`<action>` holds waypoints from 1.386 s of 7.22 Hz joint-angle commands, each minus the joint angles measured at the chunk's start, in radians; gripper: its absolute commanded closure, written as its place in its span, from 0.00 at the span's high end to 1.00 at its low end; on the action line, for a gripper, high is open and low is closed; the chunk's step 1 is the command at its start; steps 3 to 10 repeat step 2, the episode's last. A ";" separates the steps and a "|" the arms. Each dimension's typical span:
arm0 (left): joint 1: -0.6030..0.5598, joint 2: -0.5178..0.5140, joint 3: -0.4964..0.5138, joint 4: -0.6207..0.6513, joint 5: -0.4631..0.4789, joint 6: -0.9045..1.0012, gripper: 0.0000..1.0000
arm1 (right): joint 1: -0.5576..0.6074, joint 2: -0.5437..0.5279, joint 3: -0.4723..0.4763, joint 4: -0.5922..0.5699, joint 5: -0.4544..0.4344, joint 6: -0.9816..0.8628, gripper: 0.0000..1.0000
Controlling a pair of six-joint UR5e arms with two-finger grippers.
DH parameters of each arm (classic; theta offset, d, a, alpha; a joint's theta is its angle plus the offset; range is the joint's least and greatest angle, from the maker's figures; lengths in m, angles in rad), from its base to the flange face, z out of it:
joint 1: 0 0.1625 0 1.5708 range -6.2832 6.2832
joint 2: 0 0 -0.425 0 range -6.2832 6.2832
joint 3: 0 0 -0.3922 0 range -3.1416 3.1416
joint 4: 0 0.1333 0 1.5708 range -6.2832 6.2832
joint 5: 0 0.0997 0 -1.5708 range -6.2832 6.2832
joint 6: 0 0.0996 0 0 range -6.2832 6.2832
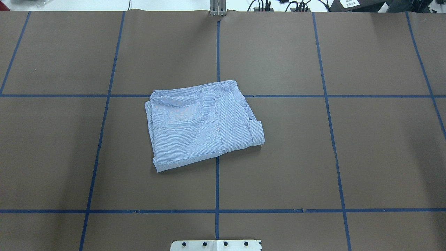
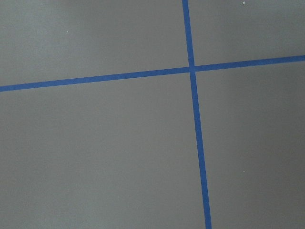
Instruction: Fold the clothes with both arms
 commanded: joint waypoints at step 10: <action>0.002 -0.001 -0.003 -0.001 -0.001 0.002 1.00 | 0.000 0.000 0.000 -0.001 0.000 0.000 1.00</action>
